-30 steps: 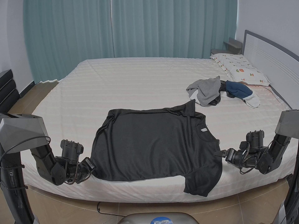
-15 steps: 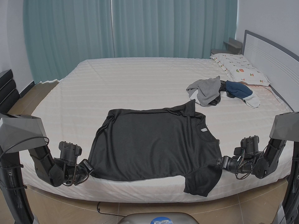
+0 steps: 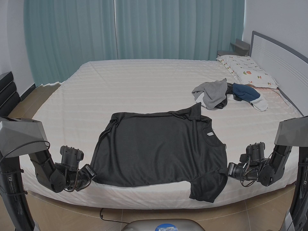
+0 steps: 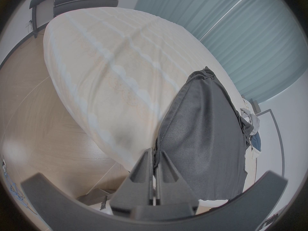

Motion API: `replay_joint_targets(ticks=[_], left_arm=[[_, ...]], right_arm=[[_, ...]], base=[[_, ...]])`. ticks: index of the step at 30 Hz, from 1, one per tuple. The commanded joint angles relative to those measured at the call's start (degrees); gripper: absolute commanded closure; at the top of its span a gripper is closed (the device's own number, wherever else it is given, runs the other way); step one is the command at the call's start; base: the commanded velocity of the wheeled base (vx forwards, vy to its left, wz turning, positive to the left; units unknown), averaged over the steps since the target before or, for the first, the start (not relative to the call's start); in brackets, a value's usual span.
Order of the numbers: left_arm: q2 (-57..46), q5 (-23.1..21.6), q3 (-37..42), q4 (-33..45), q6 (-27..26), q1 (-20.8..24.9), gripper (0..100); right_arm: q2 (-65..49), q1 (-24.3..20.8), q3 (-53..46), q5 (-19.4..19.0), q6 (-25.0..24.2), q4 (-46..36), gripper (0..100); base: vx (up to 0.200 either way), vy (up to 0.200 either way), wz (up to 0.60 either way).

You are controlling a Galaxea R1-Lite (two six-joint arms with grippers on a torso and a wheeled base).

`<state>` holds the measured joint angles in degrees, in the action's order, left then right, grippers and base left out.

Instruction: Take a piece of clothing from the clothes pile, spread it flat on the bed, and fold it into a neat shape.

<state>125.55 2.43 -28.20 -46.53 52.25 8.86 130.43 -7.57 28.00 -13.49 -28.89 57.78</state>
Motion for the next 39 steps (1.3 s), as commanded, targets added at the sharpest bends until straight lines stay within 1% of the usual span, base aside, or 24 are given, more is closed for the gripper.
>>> replay_joint_targets(ticks=[1, 5, 10, 14, 23, 24, 25, 26, 33, 36, 39], left_arm=[[-0.48, 0.04, 0.34, 0.04, -0.74, -0.95, 100], [-1.71, 0.04, 1.65, 0.04, -2.68, -0.95, 100], [-2.5, -0.05, 2.27, 0.48, -3.73, -0.86, 100], [-2.5, -0.05, 3.24, 0.65, -5.84, -0.86, 100], [-2.24, -0.05, 3.32, 0.65, -6.11, -0.86, 100], [-2.24, -0.14, 3.5, 0.65, -6.19, -0.86, 100], [-2.33, -0.14, 3.59, 0.65, -6.19, -0.86, 100], [-2.42, -0.4, 3.76, 0.65, -6.55, -0.86, 0], [-2.86, -0.76, 3.85, 0.3, -6.63, -0.86, 0], [-4.44, -0.76, 3.76, 0.13, -6.46, -0.95, 0], [-6.9, -0.93, 3.15, 0.04, -5.84, -2.27, 0]], right_arm=[[-2.19, 0.1, -1.63, 0.49, 0.77, -1.27, 100], [-4.92, 1.07, -2.25, 0.49, 2.79, -4.43, 100], [-9.05, 1.86, -1.99, 0.31, 7.01, -12.96, 100], [-8.52, 1.95, -2.25, 0.31, 7.71, -13.31, 100], [-7.91, 1.68, -3.22, 0.4, 10.08, -13.93, 100], [-7.82, 1.42, -3.3, 0.4, 10.17, -13.93, 0], [-7.82, 1.42, -3.22, 0.4, 10.17, -13.84, 0], [-7.64, 1.42, -3.04, 0.4, 10.08, -13.84, 0], [-7.56, 1.95, -1.99, 0.14, 9.2, -12.78, 0], [-8.43, 1.95, -1.11, 0.14, 7.89, -12.26, 0], [-10.19, 1.68, 0.21, -0.13, 3.05, -11.99, 0]], base=[[0.0, 0.0, 0.0], [0.0, 0.0, 0.0], [0.0, 0.0, 0.0], [0.0, 0.0, 0.0], [0.0, 0.0, 0.0], [0.0, 0.0, 0.0], [0.0, 0.0, 0.0], [0.0, 0.0, 0.0], [0.0, 0.0, 0.0], [0.0, 0.0, 0.0], [0.0, 0.0, 0.0]])
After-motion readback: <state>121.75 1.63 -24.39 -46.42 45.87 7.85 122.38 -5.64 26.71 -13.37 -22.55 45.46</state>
